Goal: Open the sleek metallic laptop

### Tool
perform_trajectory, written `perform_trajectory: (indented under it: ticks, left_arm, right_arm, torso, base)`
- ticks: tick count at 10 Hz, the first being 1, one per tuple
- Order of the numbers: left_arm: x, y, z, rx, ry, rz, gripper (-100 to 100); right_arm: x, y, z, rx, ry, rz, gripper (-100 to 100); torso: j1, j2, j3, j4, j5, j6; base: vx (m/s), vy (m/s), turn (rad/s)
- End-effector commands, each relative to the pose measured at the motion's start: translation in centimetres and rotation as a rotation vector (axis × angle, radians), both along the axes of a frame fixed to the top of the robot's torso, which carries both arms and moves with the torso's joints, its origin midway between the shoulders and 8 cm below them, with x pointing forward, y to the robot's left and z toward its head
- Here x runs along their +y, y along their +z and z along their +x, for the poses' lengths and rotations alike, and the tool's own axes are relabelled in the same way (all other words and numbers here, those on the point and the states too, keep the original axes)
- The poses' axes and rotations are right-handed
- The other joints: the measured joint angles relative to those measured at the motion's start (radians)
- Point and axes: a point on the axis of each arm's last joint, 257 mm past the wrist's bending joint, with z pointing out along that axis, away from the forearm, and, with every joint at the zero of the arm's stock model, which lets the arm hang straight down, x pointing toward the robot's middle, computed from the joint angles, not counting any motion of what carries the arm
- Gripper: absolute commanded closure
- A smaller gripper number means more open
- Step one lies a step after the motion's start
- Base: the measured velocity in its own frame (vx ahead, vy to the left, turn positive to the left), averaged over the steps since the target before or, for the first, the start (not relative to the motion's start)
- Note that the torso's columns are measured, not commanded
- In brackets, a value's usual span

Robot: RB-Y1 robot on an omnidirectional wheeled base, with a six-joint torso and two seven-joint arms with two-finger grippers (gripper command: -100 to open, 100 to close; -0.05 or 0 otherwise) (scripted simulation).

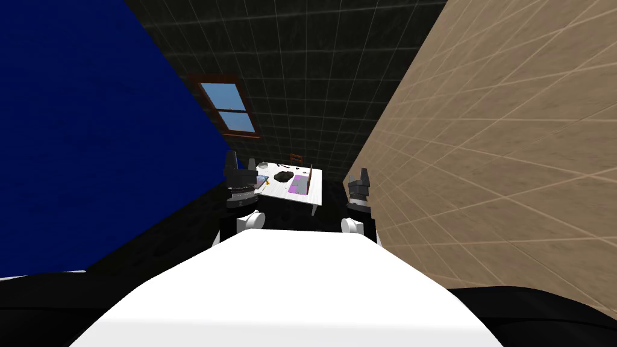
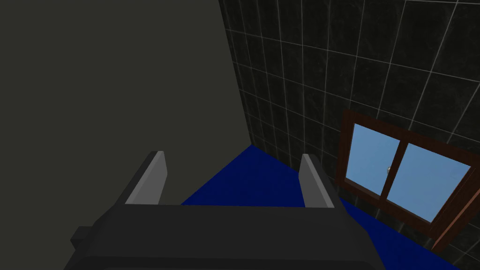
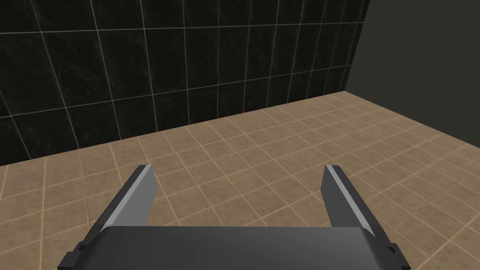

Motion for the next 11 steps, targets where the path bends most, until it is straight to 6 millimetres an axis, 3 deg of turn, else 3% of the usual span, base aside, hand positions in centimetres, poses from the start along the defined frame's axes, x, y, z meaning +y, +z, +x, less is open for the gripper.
perform_trajectory:
  ticks: [1,9,10,11]
  left_arm:
    - [0.00,0.00,0.00,0.000,0.000,0.000,0]
    - [0.00,0.01,-0.01,0.000,0.000,0.000,0]
    - [0.00,0.02,-0.01,0.000,0.000,0.000,0]
    - [0.00,0.00,0.00,0.000,0.000,0.000,0]
  right_arm:
    - [0.00,0.00,0.00,0.000,0.000,0.000,0]
    - [0.00,0.02,-0.01,0.000,0.000,0.000,0]
    - [0.38,-0.28,0.18,0.006,0.030,-0.008,-100]
    - [0.66,-0.55,0.34,0.011,0.055,-0.008,-100]
  torso:
    - [0.000,0.040,-0.082,0.041,0.000,0.000]
    - [0.000,0.618,-1.234,0.617,0.000,0.000]
    - [0.000,0.691,-1.382,0.691,0.000,0.000]
    - [0.000,0.725,-1.451,0.724,0.000,0.000]
  base:
    - [0.000,0.000,0.000]
    - [0.000,0.000,0.000]
    - [0.007,0.003,0.003]
    - [0.007,0.006,0.004]
